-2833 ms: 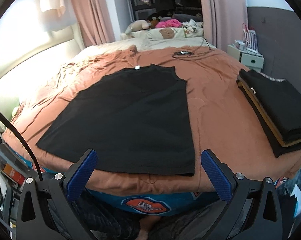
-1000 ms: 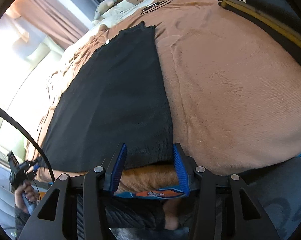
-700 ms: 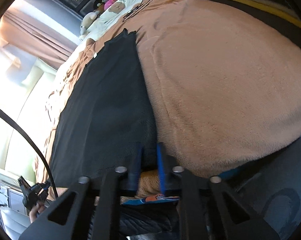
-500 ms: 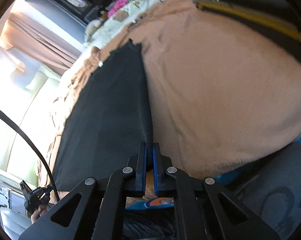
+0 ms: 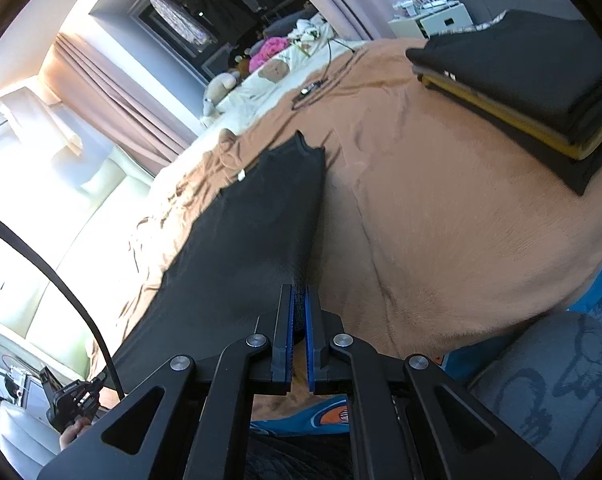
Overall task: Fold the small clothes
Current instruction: 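Close both grippers on the T-shirt hem, then lift the hem with both grippers and fold it toward the collar, then open both grippers and release the folded hem onto the shirt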
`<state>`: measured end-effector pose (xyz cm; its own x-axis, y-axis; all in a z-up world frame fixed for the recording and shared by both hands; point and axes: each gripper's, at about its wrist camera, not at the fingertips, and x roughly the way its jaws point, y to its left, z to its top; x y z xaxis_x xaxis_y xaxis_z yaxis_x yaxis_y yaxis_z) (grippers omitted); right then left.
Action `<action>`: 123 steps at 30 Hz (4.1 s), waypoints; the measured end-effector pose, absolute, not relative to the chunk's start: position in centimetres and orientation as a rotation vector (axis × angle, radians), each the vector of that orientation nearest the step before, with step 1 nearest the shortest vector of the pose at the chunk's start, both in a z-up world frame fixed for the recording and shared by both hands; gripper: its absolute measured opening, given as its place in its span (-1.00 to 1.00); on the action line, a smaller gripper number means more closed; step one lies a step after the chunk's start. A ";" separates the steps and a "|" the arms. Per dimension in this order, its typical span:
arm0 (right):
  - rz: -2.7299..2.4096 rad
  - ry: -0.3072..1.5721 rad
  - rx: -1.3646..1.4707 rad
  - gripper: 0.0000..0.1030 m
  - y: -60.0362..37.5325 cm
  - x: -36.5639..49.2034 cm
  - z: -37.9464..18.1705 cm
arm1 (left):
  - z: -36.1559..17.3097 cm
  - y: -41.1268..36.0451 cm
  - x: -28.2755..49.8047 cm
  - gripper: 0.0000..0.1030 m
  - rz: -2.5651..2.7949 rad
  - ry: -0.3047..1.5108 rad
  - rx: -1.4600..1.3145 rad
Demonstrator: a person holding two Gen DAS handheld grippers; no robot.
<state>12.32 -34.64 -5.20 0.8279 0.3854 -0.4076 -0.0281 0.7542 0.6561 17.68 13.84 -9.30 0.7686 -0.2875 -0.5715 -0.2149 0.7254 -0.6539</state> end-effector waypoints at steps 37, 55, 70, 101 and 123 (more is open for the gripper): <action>0.340 0.286 0.650 -0.97 -35.7 -0.8 -3.2 | 3.0 14.7 2.2 -0.91 -0.126 0.366 -0.778; 0.300 0.385 0.656 -0.97 -35.0 9.1 -2.9 | 0.8 13.9 10.4 -0.91 -0.076 0.476 -0.761; 0.264 0.475 0.660 -0.97 -34.2 21.2 -0.6 | 0.3 12.5 22.6 -0.91 -0.024 0.579 -0.719; 0.190 0.700 0.634 -0.97 -32.3 40.7 -0.7 | -7.0 10.7 41.1 -0.91 0.077 0.829 -0.640; 0.156 0.770 0.428 0.28 -30.3 44.9 -0.6 | -10.5 9.1 45.1 0.26 0.071 0.972 -0.448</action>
<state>44.93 -30.31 -0.55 0.7117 0.2898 -0.6399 0.0182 0.9031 0.4291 45.05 9.14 -10.51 0.5692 -0.1390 -0.8104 -0.2560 0.9067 -0.3353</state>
